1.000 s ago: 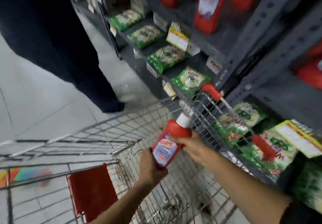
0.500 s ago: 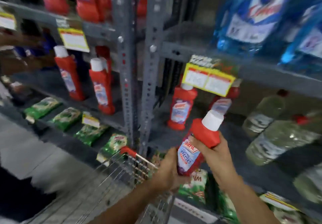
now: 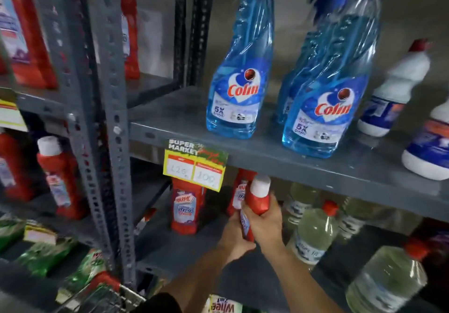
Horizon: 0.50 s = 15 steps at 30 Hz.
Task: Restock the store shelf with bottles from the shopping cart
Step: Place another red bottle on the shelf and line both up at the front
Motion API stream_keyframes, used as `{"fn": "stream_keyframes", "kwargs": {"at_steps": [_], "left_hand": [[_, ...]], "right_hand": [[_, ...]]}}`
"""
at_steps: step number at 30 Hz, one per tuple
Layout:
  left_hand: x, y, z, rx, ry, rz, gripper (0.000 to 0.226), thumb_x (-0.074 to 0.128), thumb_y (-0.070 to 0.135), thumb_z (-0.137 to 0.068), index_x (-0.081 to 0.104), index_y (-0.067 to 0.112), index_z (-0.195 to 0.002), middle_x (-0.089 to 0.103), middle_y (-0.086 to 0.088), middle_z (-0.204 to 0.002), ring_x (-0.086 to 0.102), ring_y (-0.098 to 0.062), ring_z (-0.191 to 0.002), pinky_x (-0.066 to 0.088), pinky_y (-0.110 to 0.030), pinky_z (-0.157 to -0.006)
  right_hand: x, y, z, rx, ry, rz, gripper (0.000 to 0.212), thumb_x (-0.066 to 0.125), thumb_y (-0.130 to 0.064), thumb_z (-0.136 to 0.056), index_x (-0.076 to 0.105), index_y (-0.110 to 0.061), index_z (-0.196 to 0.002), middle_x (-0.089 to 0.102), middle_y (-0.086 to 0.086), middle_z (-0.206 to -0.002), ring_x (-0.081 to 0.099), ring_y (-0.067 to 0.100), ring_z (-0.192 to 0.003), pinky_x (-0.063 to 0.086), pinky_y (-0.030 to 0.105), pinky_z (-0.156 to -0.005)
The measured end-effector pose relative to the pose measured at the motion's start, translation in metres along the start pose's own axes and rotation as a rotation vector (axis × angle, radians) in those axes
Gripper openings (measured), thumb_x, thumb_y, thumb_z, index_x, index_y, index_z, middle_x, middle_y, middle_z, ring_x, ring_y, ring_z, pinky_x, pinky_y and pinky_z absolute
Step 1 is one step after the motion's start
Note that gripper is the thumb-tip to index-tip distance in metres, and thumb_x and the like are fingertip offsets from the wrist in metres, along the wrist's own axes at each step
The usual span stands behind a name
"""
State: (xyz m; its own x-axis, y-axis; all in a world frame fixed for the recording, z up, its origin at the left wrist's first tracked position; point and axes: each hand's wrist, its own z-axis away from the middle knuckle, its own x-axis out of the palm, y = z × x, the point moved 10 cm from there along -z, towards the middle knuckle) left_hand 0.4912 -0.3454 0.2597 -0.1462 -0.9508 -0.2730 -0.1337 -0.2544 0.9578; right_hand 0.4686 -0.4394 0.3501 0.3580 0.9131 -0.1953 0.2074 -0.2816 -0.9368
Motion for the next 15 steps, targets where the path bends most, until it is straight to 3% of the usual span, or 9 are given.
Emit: {"fn": "stream_keyframes", "kwargs": {"at_steps": [2,4,6,7,9,11,12,15], "left_hand": [[-0.003,-0.01,-0.002,-0.036,0.061,-0.009,0.051,0.066,0.017,-0.087,0.047,0.021,-0.134,0.058,-0.005,-0.13,0.055,-0.025,-0.118,0.049,-0.037,-0.097],[-0.006,-0.022,0.0,-0.066,0.114,-0.04,0.052,0.069,0.01,-0.083,0.049,0.022,-0.13,0.061,-0.004,-0.124,0.059,-0.022,-0.108,0.056,-0.034,-0.079],[-0.012,-0.024,0.01,-0.075,0.134,-0.103,0.044,0.071,0.009,-0.082,0.054,0.02,-0.121,0.064,0.004,-0.108,0.062,-0.022,-0.103,0.056,-0.027,-0.072],[-0.016,-0.027,0.016,-0.085,0.113,-0.116,0.047,0.074,0.008,-0.077,0.055,0.017,-0.12,0.063,0.007,-0.106,0.062,-0.019,-0.106,0.051,-0.018,-0.077],[-0.03,-0.035,0.025,-0.091,0.102,-0.217,0.056,0.071,0.0,-0.071,0.055,0.013,-0.124,0.061,0.002,-0.119,0.056,-0.016,-0.116,0.04,-0.014,-0.091],[-0.052,-0.047,0.039,-0.097,0.134,-0.295,0.052,0.061,-0.006,-0.073,0.06,0.009,-0.122,0.06,-0.006,-0.126,0.055,-0.019,-0.119,0.039,-0.017,-0.099],[-0.067,-0.053,0.045,-0.094,0.19,-0.317,0.047,0.058,-0.008,-0.073,0.064,0.008,-0.116,0.063,-0.008,-0.122,0.058,-0.021,-0.115,0.042,-0.021,-0.098],[-0.119,-0.071,0.073,-0.115,0.417,-0.29,0.034,0.058,-0.013,-0.07,0.07,0.012,-0.09,0.071,-0.007,-0.094,0.067,-0.024,-0.092,0.048,-0.024,-0.083]], "right_hand": [[0.006,0.011,-0.004,-0.024,-0.021,0.039,0.039,0.083,-0.012,-0.068,0.06,-0.034,-0.09,0.067,-0.016,-0.08,0.065,-0.006,-0.074,0.051,0.017,-0.069],[0.01,0.025,-0.007,-0.028,-0.061,0.078,0.036,0.083,-0.02,-0.07,0.063,-0.028,-0.1,0.067,-0.018,-0.081,0.064,-0.013,-0.074,0.047,0.006,-0.066],[0.014,0.039,-0.006,0.004,-0.117,0.099,0.042,0.082,-0.024,-0.072,0.063,-0.022,-0.109,0.067,-0.02,-0.087,0.065,-0.012,-0.078,0.049,0.007,-0.07],[0.015,0.049,-0.004,0.036,-0.141,0.095,0.045,0.083,-0.024,-0.072,0.062,-0.021,-0.112,0.068,-0.017,-0.089,0.066,-0.006,-0.081,0.052,0.013,-0.074],[0.013,0.063,0.0,0.068,-0.164,0.112,0.049,0.083,-0.023,-0.072,0.061,-0.017,-0.116,0.068,-0.01,-0.093,0.068,0.006,-0.086,0.053,0.022,-0.078],[0.01,0.078,0.007,0.101,-0.179,0.133,0.051,0.083,-0.023,-0.072,0.06,-0.019,-0.118,0.067,-0.013,-0.093,0.065,-0.001,-0.082,0.048,0.013,-0.073],[0.009,0.085,0.011,0.12,-0.181,0.129,0.052,0.083,-0.024,-0.072,0.059,-0.021,-0.118,0.066,-0.017,-0.091,0.064,-0.008,-0.079,0.046,0.006,-0.069],[0.007,0.106,0.023,0.171,-0.177,0.125,0.053,0.084,-0.026,-0.071,0.056,-0.026,-0.116,0.065,-0.021,-0.09,0.06,-0.019,-0.076,0.046,0.002,-0.061]]}}
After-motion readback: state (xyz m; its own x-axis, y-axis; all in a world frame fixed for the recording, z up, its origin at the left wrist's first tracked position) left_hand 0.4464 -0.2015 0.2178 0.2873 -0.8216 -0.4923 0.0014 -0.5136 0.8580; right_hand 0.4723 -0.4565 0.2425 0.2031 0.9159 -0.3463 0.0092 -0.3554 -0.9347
